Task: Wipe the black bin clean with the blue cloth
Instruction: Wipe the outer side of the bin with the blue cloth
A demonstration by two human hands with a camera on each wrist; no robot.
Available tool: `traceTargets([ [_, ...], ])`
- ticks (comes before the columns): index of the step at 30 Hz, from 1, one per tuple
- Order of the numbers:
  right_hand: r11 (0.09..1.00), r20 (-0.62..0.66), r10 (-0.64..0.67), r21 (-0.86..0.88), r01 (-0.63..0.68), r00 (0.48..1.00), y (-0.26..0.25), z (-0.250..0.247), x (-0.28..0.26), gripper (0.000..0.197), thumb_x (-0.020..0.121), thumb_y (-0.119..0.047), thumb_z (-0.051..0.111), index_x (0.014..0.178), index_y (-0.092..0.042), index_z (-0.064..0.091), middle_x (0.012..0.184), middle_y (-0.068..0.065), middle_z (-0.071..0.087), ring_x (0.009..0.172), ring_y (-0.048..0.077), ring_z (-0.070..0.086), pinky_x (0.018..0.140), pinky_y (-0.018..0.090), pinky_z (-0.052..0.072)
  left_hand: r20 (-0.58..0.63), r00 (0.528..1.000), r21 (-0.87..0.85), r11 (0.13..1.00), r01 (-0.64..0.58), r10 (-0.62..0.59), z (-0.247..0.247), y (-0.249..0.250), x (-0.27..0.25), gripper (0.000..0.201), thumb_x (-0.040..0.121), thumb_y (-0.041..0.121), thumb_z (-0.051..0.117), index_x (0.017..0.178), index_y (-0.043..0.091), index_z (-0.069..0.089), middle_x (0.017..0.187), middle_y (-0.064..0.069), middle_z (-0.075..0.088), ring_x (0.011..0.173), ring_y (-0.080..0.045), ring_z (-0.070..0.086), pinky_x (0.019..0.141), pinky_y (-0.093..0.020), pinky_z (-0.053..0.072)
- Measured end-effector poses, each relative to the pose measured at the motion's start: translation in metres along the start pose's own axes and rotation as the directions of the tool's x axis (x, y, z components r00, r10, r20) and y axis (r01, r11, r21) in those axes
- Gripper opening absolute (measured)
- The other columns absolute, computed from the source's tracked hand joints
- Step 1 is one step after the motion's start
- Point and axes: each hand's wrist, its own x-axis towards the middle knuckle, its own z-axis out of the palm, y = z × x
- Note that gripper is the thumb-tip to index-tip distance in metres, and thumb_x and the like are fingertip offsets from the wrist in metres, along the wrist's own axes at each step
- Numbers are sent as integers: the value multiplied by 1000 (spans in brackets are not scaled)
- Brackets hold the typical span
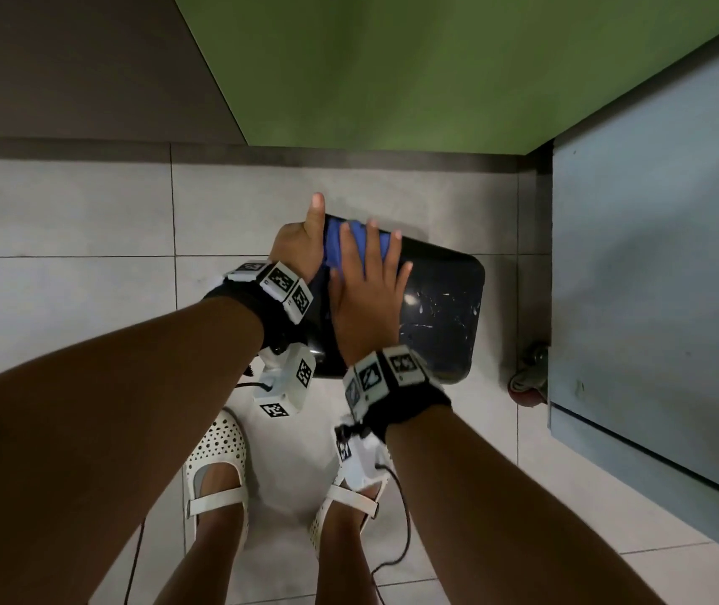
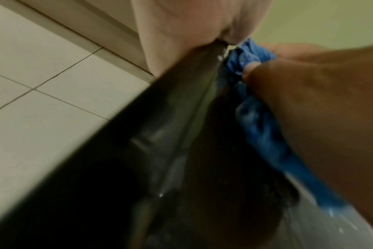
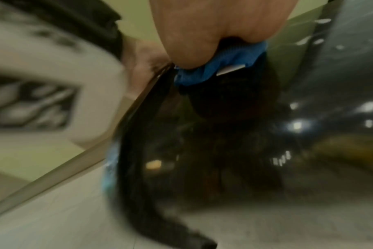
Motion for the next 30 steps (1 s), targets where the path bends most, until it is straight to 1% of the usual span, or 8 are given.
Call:
traceTargets([
  [4, 983, -37, 180, -16, -181, 983, 24, -17, 24, 53, 99, -33, 27, 148, -23, 10, 158, 8, 5, 144, 32, -5, 115, 52, 0, -34, 999, 18, 1000, 12, -11, 0, 2, -4, 62, 98, 50, 18, 54, 11, 40, 64, -9, 46, 81, -23, 45, 72, -26, 29],
  [8, 924, -46, 377, -45, -379, 925, 86, -39, 16, 52, 100, -31, 26, 148, -24, 7, 158, 8, 3, 144, 32, -6, 116, 51, 2, -51, 999, -26, 1000, 4, -5, 1, 3, -4, 64, 98, 50, 19, 53, 11, 40, 57, -3, 43, 57, -15, 41, 51, -21, 29],
  [10, 883, -27, 468, 58, -466, 883, 108, -45, 4, 52, 100, -30, 26, 148, -23, 8, 158, 9, 4, 145, 31, -5, 116, 49, 2, -66, 998, -31, 999, 8, -10, 2, 3, -4, 63, 98, 50, 19, 53, 11, 40, 57, -2, 42, 54, -10, 38, 49, -16, 26],
  [15, 773, -110, 617, 274, -573, 779, 109, -25, -29, 50, 100, -25, 29, 147, -15, 15, 156, 14, 12, 144, 34, 3, 117, 46, 6, -66, 998, -33, 999, 12, -14, 3, -1, -5, 64, 97, 52, 20, 53, 11, 40, 56, -3, 42, 54, -13, 39, 53, -26, 31],
  [18, 813, -169, 579, 187, -551, 798, 97, -13, -39, 49, 100, -26, 31, 146, -14, 19, 155, 17, 12, 143, 40, 3, 116, 47, 4, -65, 998, 0, 1000, 2, -2, 2, -1, -4, 64, 97, 52, 20, 53, 10, 38, 56, -4, 40, 54, -13, 37, 57, -30, 30],
  [22, 931, -183, 364, 48, -362, 913, 57, 4, -45, 57, 91, -36, 17, 145, -19, 23, 155, 16, 14, 139, 39, -4, 109, 50, -1, -70, 997, 12, 1000, -16, 17, 3, 1, -4, 64, 98, 50, 19, 52, 9, 37, 56, -4, 40, 52, -11, 36, 48, -26, 26],
  [25, 979, -138, 205, 33, -203, 969, 12, 16, -37, 58, 87, -31, 21, 145, -24, 17, 155, 12, 13, 136, 37, -6, 108, 53, -2, -91, 996, 40, 999, -15, 19, 3, 2, -7, 64, 99, 48, 20, 51, 10, 39, 58, -9, 44, 58, -20, 41, 58, -24, 24],
  [30, 993, -31, 109, 50, -108, 994, 7, 5, -20, 55, 93, -33, 22, 147, -24, 16, 157, 11, 8, 142, 36, -6, 110, 48, -5, -87, 996, 63, 998, -5, 10, 1, 6, -6, 63, 99, 48, 21, 52, 10, 37, 60, -12, 44, 69, -26, 43, 58, -25, 26],
])
